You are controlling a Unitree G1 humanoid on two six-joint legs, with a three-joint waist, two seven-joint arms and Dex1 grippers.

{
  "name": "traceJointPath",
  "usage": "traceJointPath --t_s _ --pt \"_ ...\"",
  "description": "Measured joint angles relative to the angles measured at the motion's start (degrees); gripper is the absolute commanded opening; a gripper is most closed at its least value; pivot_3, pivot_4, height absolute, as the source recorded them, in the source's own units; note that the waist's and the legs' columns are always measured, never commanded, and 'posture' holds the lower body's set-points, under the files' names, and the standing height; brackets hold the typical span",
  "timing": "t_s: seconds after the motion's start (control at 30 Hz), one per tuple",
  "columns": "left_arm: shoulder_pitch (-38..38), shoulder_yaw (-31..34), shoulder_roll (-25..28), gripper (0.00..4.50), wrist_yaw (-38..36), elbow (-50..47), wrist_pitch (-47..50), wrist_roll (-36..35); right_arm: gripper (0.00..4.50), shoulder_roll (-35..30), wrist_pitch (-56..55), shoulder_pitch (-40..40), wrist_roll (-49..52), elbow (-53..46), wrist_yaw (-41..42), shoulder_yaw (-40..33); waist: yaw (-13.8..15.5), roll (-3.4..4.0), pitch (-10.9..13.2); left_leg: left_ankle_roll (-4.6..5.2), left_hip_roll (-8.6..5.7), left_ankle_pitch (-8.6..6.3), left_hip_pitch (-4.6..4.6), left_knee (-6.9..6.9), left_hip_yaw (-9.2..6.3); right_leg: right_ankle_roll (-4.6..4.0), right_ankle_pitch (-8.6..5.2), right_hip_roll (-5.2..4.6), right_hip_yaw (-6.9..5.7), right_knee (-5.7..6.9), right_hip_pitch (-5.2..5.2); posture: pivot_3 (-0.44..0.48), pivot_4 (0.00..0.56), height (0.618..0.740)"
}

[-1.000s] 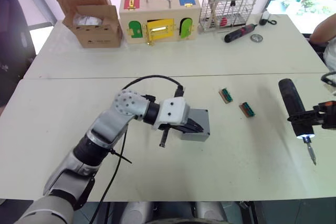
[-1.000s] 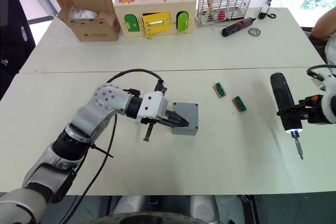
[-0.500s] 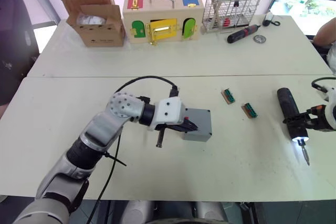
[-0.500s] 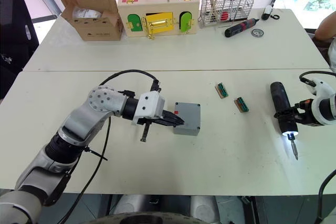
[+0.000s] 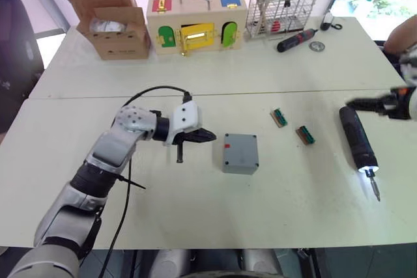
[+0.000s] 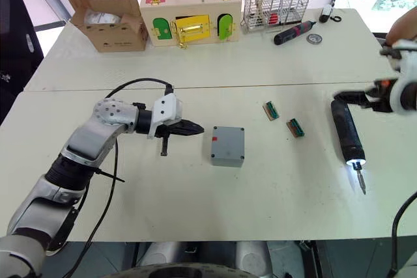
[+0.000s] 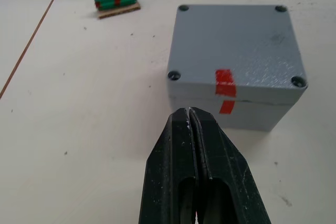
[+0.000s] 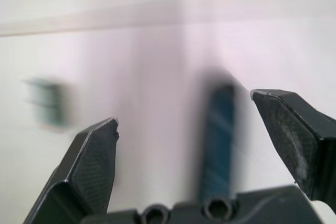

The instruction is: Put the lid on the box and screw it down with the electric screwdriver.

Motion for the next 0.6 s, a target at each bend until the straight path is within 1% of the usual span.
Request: traceJointPath --t_s 0.07,0.1,0.13,0.23,0.27,0.3,0.4,0.5,0.6 --pt "1.1 -0.2 -0.3 0.0 -0.1 -0.1 0.5 -0.2 4.49 3.0 0.5 11.7 4.7 -15.1 1.4 -4.8 0.7 -0.17 -0.1 -0.01 0.01 0.01 -0.01 0.04 -0.26 0.0 0.0 0.01 -0.18 0.01 0.16 0.0 0.15 0.737" --pt "1.7 -0.2 -0.5 0.0 -0.1 0.0 0.8 -0.2 4.49 5.2 1.0 17.4 7.0 -21.6 1.9 -5.1 1.0 -0.21 0.0 -0.01 -0.05 0.0 -0.03 0.09 -0.24 0.0 0.0 -0.04 -0.17 -0.01 0.2 0.0 0.15 0.737" --pt "2.1 -0.4 -0.7 0.0 -0.1 0.0 1.2 -0.2 4.49 7.2 1.4 21.3 8.5 -26.3 1.7 -4.9 1.3 -0.21 0.0 -0.01 -0.13 0.01 -0.07 0.15 -0.18 0.0 0.0 -0.09 -0.11 0.01 0.19 0.0 0.15 0.737" --pt "2.2 -0.7 -0.9 0.0 0.0 0.6 1.1 0.3 4.49 9.8 -0.3 28.0 8.5 -35.1 -0.9 -4.0 1.7 -0.16 0.0 0.16 -0.22 -0.09 -0.07 0.79 -0.09 0.0 0.0 -0.18 -0.03 0.05 0.39 0.0 0.15 0.737" --pt "2.0 -1.2 -1.1 0.0 0.2 1.9 -0.2 1.5 4.49 11.4 -1.8 30.1 7.6 -37.5 -2.7 -3.7 1.7 -0.27 -0.1 0.18 -0.23 -0.1 0.05 0.87 -0.11 -0.01 0.01 -0.18 -0.04 0.03 0.56 0.0 0.15 0.737" --pt "1.6 -2.0 -1.4 0.0 0.3 3.8 -1.6 2.7 4.49 14.2 -2.8 31.7 7.3 -39.0 -4.4 -3.1 1.7 -0.46 -0.1 0.21 -0.23 -0.12 0.18 0.91 -0.12 -0.01 0.01 -0.17 -0.05 0.02 0.74 0.0 0.15 0.737" --pt "0.8 -4.0 -2.9 0.0 -0.6 7.6 -4.0 4.6 4.49 18.3 -3.1 34.4 7.8 -40.9 -7.1 -0.9 1.7 -0.47 -0.1 0.3 -0.33 -0.17 0.17 0.92 -0.14 0.0 0.03 -0.23 -0.01 0.06 0.71 0.0 0.15 0.737" --pt "-1.2 -5.5 -4.5 0.0 -3.1 9.9 -6.1 5.3 4.49 19.4 -2.4 34.4 8.9 -42.7 -8.8 0.4 1.6 -0.48 -0.1 0.24 -0.3 -0.14 0.14 0.91 -0.14 0.0 0.03 -0.22 -0.02 0.06 0.62 0.0 0.15 0.737" --pt "-3.3 -5.9 -7.1 0.0 -3.9 12.8 -8.3 6.2 4.49 20.5 -1.8 34.3 9.9 -43.7 -10.2 2.8 1.6 -0.48 -0.1 0.24 -0.29 -0.14 0.11 0.86 -0.14 0.01 0.03 -0.22 -0.05 0.05 0.56 0.0 0.15 0.737"
